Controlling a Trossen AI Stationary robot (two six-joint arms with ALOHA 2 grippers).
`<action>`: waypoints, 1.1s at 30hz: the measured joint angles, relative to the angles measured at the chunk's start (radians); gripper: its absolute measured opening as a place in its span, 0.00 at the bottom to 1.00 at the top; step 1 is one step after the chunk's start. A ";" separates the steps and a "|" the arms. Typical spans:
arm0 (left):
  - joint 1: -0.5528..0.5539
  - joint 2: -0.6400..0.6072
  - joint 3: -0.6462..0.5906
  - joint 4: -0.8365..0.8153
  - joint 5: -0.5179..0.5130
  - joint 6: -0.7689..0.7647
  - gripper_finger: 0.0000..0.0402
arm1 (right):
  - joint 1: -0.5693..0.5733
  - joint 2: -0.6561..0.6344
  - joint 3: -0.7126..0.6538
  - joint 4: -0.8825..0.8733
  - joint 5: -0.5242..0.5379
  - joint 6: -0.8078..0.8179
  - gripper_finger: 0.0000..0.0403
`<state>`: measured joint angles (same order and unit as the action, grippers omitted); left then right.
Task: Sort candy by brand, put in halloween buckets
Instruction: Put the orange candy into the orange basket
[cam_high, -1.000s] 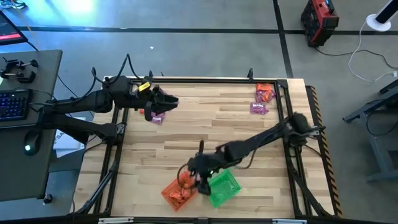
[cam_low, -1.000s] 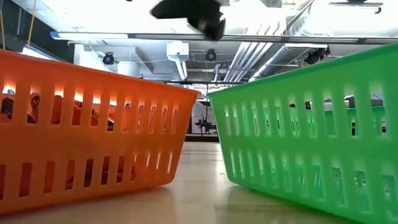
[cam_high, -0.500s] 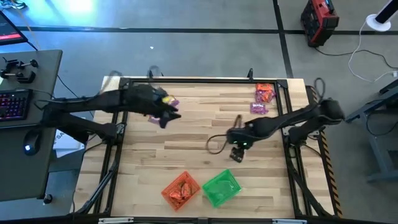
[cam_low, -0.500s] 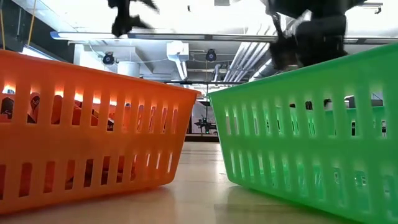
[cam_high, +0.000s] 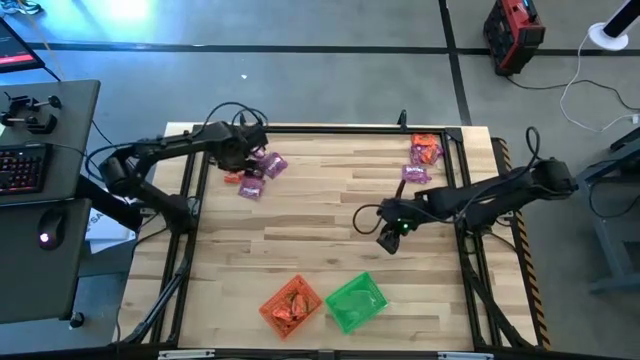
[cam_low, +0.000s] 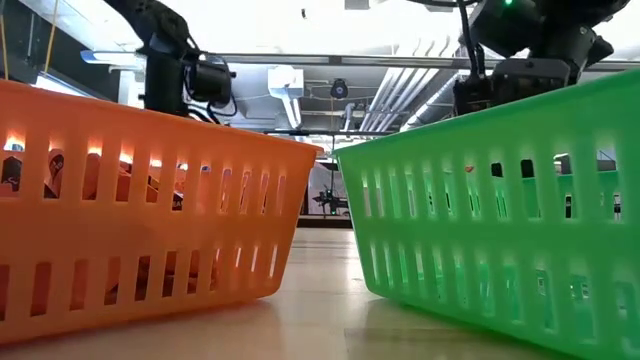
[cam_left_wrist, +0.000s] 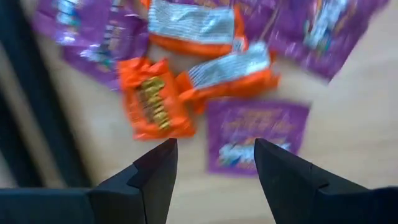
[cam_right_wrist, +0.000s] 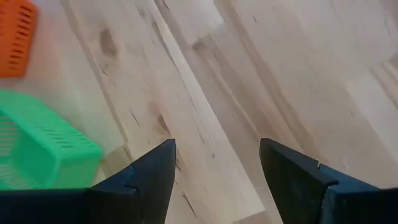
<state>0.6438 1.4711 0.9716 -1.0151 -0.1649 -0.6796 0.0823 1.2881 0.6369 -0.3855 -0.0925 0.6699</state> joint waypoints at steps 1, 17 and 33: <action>0.015 0.003 -0.007 0.029 0.006 -0.023 0.51 | -0.006 0.000 0.001 0.009 -0.015 -0.017 0.56; 0.070 0.015 -0.212 0.188 -0.144 -0.327 0.51 | -0.095 0.000 0.001 0.054 -0.081 -0.084 0.56; 0.110 0.011 -0.303 0.319 -0.173 -0.362 0.50 | -0.118 0.000 0.002 0.055 -0.096 -0.028 0.56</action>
<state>0.7541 1.4817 0.6687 -0.6958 -0.3378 -1.0413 -0.0353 1.2881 0.6388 -0.3309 -0.1886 0.6416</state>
